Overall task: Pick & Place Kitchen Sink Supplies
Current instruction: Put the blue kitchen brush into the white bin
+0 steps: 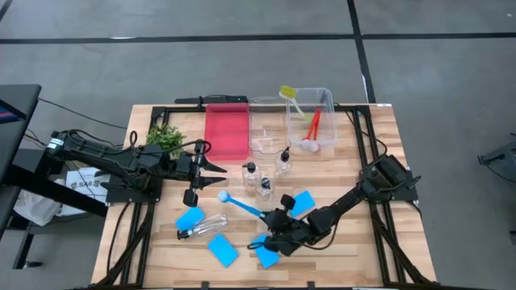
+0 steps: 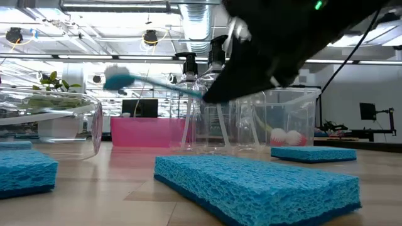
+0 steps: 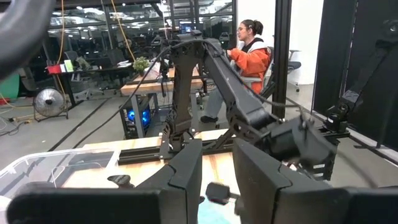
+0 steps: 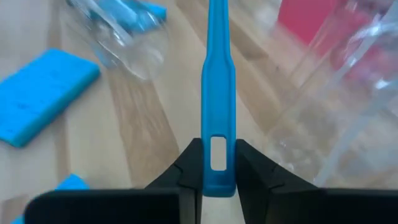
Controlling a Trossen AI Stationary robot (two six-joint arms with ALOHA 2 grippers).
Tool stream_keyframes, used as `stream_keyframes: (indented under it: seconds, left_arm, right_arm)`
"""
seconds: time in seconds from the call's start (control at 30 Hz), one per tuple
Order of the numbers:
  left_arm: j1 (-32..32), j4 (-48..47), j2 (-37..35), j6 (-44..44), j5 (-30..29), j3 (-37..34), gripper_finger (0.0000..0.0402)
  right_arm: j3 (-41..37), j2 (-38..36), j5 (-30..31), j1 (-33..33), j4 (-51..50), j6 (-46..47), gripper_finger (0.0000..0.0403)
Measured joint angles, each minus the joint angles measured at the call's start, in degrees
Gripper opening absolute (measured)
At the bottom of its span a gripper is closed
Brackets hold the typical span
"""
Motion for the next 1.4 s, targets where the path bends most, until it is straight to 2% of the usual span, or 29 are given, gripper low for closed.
stream_keyframes:
  seconds: [0.5,0.93,1.4]
  left_arm:
    - [0.0,0.02,0.0,-0.02,0.0,0.0,0.0092]
    - [0.0,0.01,0.0,-0.03,0.01,0.0,0.0092]
    - [0.0,0.02,0.0,-0.04,0.0,0.0,0.0092]
  right_arm:
    - [0.0,-14.03,23.48,7.16,0.27,-15.51,0.0053]
    - [0.0,-26.12,41.73,8.62,0.25,-32.01,0.0053]
    - [0.0,-34.78,42.14,2.57,-7.13,-34.46,0.0053]
